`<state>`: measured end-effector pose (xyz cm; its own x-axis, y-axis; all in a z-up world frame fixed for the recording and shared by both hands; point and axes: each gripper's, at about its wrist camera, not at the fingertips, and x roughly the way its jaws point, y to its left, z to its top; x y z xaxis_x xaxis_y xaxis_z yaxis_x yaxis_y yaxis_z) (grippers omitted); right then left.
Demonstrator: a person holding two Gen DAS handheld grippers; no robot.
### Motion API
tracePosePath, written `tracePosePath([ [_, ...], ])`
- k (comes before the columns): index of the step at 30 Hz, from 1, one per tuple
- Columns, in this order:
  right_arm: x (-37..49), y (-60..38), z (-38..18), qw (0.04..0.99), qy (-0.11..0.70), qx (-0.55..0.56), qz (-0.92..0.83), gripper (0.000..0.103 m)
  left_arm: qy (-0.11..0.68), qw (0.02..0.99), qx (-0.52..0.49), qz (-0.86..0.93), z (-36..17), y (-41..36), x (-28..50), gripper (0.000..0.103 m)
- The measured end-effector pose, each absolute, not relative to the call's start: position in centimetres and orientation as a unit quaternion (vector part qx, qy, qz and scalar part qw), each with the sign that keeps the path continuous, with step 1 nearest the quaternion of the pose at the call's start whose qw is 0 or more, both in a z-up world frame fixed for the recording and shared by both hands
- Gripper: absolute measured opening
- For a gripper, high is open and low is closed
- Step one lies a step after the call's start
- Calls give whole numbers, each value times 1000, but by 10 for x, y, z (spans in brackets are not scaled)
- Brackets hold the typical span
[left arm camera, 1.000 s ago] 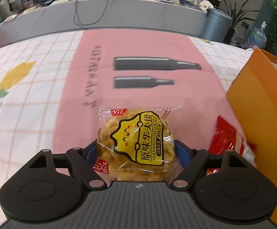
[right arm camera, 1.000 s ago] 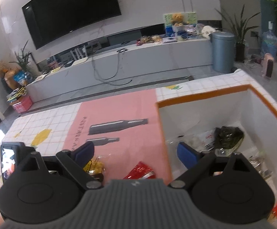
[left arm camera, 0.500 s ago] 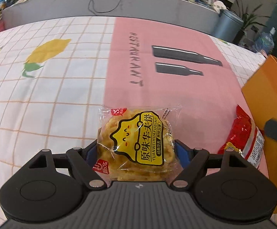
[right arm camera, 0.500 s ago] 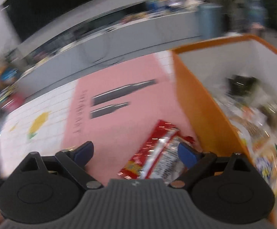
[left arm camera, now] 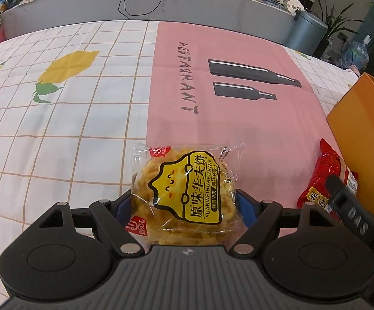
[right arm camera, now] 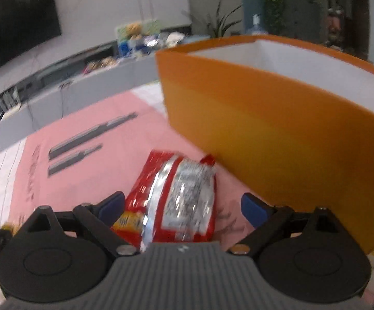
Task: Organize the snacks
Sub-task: 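Grasp the yellow-labelled cake bag with the left gripper while the right grasps the red spicy-strip bag, then lift both bags and carry them over the orange box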
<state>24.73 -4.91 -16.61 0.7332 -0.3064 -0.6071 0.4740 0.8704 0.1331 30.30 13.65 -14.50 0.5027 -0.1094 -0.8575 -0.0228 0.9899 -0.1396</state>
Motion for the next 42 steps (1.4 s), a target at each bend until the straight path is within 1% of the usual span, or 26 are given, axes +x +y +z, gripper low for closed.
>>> tracePosePath([
  [3, 257, -54, -174, 905, 325, 167, -216, 97, 497, 865, -58, -28, -146, 133, 303, 92],
  [6, 263, -50, -175, 912, 314, 144, -222, 100, 495, 867, -55, -25, -146, 132, 302, 92],
  [11, 264, -43, -181, 917, 303, 133, -222, 100, 494, 868, -45, -24, -146, 129, 301, 92],
  [18, 285, -32, -185, 913, 332, 84, -223, 100, 493, 869, -40, -26, -146, 128, 302, 92],
  [23, 283, -31, -184, 922, 331, 78, -183, 100, 495, 867, -43, -28, -145, 129, 303, 92],
  [24, 282, -31, -184, 923, 329, 78, -181, 96, 496, 867, -44, -29, -145, 130, 303, 92],
  [25, 281, -30, -184, 925, 325, 76, -181, 88, 496, 866, -44, -29, -145, 130, 303, 92],
  [27, 280, -30, -184, 927, 321, 73, -179, 83, 497, 866, -45, -30, -145, 130, 303, 92],
  [28, 277, -31, -183, 928, 319, 74, -176, 76, 497, 866, -45, -30, -145, 130, 303, 91],
  [29, 276, -31, -183, 931, 314, 77, -171, 75, 497, 866, -46, -29, -145, 130, 303, 91],
  [35, 273, -27, -182, 938, 313, 71, -131, 73, 492, 866, -75, -51, -140, 132, 301, 89],
  [42, 273, -27, -178, 938, 325, 72, -93, 73, 453, 885, -80, -71, -115, 130, 294, 89],
])
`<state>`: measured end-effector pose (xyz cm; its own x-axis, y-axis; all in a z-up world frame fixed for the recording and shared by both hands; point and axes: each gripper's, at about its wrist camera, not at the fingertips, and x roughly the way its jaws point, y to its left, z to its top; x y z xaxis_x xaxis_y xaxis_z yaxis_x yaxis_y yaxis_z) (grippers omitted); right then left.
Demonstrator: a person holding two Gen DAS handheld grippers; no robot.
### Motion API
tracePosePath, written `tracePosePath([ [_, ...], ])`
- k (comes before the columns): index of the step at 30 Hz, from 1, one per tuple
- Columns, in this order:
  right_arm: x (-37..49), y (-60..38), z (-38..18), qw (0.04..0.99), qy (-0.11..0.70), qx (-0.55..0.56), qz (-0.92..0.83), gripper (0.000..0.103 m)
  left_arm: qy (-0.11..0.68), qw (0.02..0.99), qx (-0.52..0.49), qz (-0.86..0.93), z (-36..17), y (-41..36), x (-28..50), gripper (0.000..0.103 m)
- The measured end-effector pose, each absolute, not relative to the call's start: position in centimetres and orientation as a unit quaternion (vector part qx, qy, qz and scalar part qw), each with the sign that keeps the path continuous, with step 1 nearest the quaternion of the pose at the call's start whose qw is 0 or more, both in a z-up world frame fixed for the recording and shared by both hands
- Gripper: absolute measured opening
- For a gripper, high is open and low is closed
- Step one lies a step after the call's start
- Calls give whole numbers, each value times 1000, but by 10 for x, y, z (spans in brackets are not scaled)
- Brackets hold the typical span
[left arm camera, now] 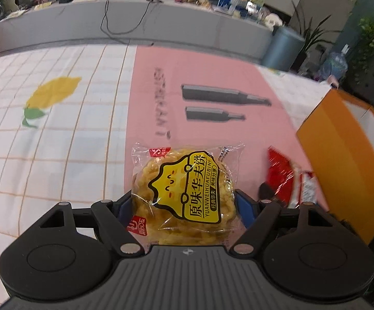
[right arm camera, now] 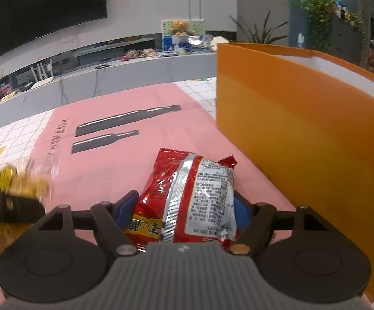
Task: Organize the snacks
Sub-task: 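Lift both bags and carry them over the orange box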
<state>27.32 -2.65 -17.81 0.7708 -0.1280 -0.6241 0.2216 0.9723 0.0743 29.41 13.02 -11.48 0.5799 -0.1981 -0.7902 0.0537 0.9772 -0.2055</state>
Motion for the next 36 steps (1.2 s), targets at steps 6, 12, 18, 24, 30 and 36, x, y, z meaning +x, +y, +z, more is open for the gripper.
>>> tracePosePath([
  [6, 267, -15, -158, 947, 316, 46, -36, 73, 412, 902, -103, -77, -99, 136, 290, 89],
  [12, 255, -15, -131, 956, 292, 37, 2, 73, 372, 921, -92, -78, -73, 138, 285, 89],
  [18, 246, -40, -85, 967, 248, 57, 0, 73, 360, 926, -102, -59, -55, 140, 284, 89],
  [24, 246, -88, -39, 964, 237, 114, 33, 73, 346, 927, -110, -90, -39, 126, 275, 89],
  [30, 256, -152, -8, 959, 255, 99, 78, 73, 336, 924, -137, -117, -23, 112, 269, 89],
  [36, 291, -210, -16, 950, 307, 25, 44, 73, 331, 920, -132, -163, -19, 81, 275, 89],
])
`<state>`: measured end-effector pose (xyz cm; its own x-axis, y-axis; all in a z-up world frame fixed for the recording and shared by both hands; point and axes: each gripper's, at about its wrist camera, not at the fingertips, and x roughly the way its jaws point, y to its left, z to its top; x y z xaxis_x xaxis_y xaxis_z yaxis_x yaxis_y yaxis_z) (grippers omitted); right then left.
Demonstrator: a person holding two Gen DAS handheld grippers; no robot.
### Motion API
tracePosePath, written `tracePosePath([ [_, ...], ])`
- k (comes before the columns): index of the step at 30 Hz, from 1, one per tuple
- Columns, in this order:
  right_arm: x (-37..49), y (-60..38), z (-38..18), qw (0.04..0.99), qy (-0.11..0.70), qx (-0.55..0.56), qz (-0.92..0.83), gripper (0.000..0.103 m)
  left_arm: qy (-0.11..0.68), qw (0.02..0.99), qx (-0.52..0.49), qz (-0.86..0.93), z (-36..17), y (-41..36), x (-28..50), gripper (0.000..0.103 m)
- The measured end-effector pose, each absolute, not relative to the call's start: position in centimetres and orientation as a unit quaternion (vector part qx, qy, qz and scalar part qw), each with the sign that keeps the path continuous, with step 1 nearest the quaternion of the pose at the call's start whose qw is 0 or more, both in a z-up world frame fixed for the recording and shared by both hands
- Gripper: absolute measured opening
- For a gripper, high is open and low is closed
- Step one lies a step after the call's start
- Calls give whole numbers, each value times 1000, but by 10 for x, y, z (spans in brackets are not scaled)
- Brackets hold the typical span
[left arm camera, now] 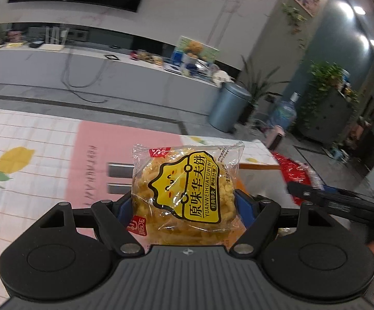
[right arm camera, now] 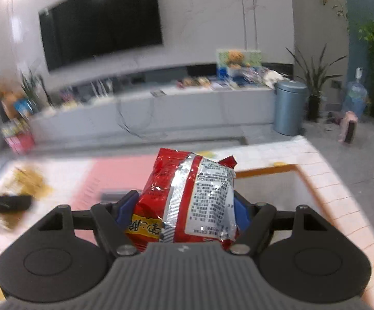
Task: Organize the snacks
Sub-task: 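Lift both bags and carry them over the orange box, then open the right gripper to drop the spicy-strip bag while the left lowers the cake bag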
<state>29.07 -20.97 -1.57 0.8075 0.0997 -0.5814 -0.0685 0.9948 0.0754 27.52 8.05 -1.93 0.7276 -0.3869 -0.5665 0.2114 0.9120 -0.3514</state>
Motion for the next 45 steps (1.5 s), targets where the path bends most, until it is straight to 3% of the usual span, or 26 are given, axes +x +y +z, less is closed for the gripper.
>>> tracePosePath([
  [15, 376, -268, -100, 900, 435, 10, -9, 73, 360, 901, -107, -216, -39, 14, 294, 89],
  [18, 377, -271, -103, 899, 438, 6, -19, 79, 360, 901, -104, -217, -40, 16, 293, 89],
  [20, 374, -272, -99, 901, 433, 15, -21, 86, 360, 901, -105, -218, -39, 15, 293, 89],
  [21, 371, -272, -94, 905, 425, 19, -20, 95, 360, 901, -105, -217, -39, 15, 292, 89],
  [22, 367, -272, -89, 909, 416, 21, -23, 96, 360, 901, -105, -217, -38, 14, 291, 89],
  [35, 295, -305, -14, 939, 309, 96, -120, 100, 367, 898, -89, -224, -36, -12, 275, 89],
  [45, 264, -352, 2, 938, 228, 186, -182, 100, 388, 878, -113, -257, -33, -79, 287, 89],
])
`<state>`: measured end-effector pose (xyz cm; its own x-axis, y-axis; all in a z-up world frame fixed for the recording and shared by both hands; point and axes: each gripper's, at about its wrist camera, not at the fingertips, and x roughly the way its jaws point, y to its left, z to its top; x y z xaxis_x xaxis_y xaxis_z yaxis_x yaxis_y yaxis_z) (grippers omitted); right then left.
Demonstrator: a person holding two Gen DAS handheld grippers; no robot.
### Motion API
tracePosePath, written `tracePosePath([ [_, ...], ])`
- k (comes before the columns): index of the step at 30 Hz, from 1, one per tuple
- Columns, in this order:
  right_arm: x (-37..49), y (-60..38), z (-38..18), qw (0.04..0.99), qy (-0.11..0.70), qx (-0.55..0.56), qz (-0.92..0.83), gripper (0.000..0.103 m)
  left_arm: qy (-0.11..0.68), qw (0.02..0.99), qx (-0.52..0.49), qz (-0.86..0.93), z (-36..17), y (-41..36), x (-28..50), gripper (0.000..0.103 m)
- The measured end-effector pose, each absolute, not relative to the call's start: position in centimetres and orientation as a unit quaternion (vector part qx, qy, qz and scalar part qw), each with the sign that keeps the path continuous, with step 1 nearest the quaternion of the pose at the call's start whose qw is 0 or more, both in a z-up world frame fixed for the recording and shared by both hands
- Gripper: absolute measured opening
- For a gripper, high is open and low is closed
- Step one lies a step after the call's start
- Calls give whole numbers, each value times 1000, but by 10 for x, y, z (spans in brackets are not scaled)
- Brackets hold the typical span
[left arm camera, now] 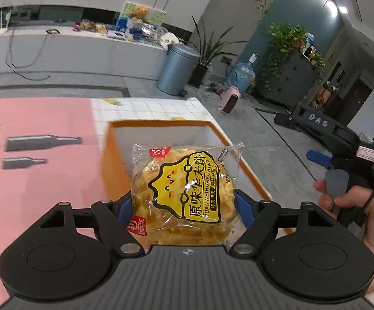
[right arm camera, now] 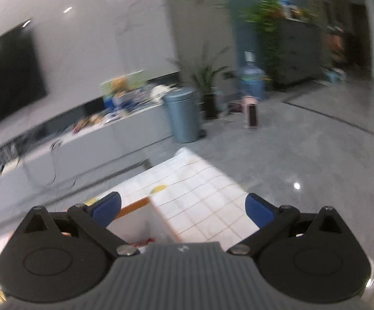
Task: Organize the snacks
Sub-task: 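Open the right gripper to drop the spicy-strip bag while the left lowers the cake bag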
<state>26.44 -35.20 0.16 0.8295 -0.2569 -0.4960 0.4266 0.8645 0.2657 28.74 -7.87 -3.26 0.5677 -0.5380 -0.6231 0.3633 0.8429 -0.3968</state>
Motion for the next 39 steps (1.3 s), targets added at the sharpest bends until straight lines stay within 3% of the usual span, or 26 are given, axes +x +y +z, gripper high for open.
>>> tracePosePath([
  [10, 254, -407, -31, 895, 218, 336, -195, 100, 435, 851, -56, -289, -77, -172, 309, 89],
  [24, 264, -427, -40, 901, 227, 300, -215, 100, 460, 851, 39, -251, -104, -224, 313, 89],
  [39, 260, -430, -42, 898, 231, 315, -204, 100, 519, 820, 20, -240, -110, -218, 312, 97],
])
